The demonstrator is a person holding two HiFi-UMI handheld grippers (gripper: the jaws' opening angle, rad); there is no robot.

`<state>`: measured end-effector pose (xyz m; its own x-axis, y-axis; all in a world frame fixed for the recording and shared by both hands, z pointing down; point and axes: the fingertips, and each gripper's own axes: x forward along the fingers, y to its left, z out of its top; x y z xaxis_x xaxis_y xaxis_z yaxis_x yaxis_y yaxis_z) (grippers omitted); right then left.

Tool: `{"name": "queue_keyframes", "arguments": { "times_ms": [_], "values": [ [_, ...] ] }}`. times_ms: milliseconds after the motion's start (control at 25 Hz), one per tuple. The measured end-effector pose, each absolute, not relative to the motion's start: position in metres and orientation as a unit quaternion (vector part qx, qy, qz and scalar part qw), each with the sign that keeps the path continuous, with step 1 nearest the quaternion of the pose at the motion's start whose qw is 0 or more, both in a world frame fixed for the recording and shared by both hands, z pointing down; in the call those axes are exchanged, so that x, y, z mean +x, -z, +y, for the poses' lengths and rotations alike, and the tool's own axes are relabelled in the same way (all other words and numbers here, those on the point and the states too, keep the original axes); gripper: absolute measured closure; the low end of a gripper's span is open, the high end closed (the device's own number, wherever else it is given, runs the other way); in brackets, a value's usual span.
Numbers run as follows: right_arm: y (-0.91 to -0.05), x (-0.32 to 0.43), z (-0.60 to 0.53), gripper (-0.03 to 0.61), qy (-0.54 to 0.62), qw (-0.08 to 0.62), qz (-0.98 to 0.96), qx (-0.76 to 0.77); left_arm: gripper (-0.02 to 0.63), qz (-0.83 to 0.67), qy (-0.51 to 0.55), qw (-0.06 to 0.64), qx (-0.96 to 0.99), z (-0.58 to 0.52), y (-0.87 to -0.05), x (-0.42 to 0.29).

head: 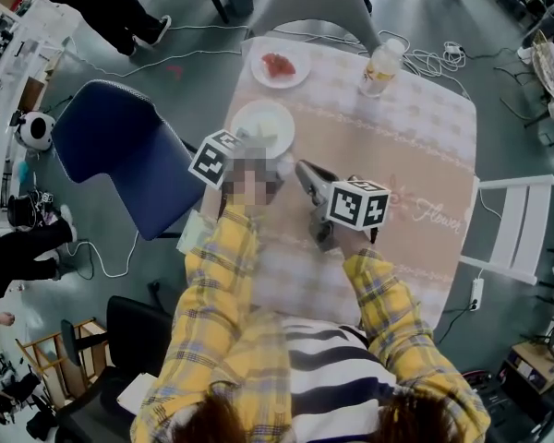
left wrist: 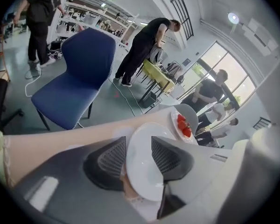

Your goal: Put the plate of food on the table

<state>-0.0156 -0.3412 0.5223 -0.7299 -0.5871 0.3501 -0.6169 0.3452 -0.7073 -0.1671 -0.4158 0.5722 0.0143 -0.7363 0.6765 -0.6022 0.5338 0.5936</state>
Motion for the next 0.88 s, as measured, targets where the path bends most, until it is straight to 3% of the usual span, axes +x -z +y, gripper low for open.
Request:
{"name": "queue_keyframes", "arguments": {
  "times_ms": [160, 320, 600, 880],
  "values": [
    [-0.521, -0.022, -0.34, 0.583, -0.439, 0.017, -0.823, 0.36, 0.436, -0.737, 0.046, 0.489, 0.464, -0.404, -0.566, -0.181],
    [-0.523, -0.028, -0.336, 0.581, -0.438, 0.027, -0.825, 0.355, 0.615, -0.754, 0.084, 0.454, 0.467, -0.387, -0.545, -0.191],
    [-0.514, -0.038, -0.33, 0.581, -0.417, 0.038, -0.836, 0.354, 0.618, -0.665, 0.126, 0.481, 0.558, -0.363, -0.523, -0.14],
    [-0.504, -0.036, -0.314, 0.581, -0.401, 0.037, -0.838, 0.368, 0.618, -0.601, 0.119, 0.442, 0.655, -0.325, -0.488, -0.108]
  ]
}}
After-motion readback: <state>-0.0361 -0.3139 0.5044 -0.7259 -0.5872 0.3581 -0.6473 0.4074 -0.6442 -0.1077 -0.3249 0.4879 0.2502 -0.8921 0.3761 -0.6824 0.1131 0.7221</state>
